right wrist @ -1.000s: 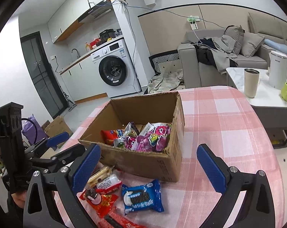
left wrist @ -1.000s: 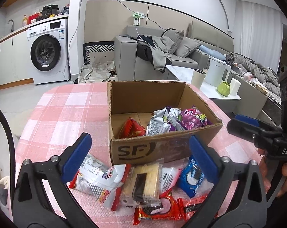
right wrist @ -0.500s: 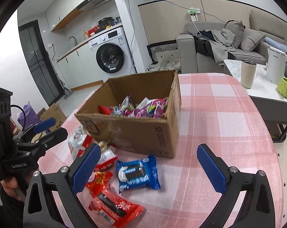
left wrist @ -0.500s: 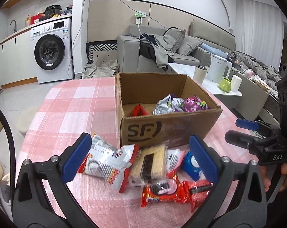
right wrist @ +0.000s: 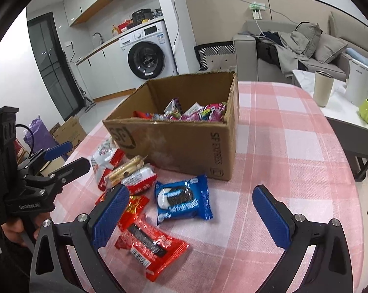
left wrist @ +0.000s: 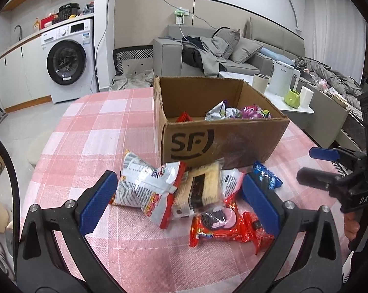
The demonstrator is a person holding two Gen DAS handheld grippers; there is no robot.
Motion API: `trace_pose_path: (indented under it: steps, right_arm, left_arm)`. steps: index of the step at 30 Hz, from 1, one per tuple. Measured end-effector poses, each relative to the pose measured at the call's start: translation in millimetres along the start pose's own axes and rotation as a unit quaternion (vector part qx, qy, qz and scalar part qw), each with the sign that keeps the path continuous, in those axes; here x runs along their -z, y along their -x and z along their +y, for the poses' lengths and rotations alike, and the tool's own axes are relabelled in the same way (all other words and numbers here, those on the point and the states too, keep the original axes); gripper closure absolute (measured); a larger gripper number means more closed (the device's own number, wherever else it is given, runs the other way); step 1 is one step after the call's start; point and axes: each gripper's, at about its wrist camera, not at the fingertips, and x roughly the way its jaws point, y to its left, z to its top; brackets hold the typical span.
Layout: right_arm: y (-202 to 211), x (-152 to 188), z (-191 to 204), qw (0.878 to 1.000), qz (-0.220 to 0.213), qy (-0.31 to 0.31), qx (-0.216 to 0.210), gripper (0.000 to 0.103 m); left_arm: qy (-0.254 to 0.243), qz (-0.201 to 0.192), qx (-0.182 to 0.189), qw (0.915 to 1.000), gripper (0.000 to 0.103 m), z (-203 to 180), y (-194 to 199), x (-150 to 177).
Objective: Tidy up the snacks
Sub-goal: 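Move both tools back toward the snacks on the tablecloth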
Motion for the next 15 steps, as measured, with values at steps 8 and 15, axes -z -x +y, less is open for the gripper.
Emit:
trace_pose_path:
  steps: [8, 15]
  right_arm:
    - [-19, 10, 10, 0.999, 0.045, 0.019, 0.008, 0.000]
    - [-38, 21, 26, 0.996, 0.077, 0.039, 0.003, 0.000]
  left_arm:
    - [-0.014, 0.015, -0.005, 0.9998, 0.001, -3, -4, 10]
    - [-0.017, 0.027, -0.003, 0.9995, 0.001, -5, -9, 15]
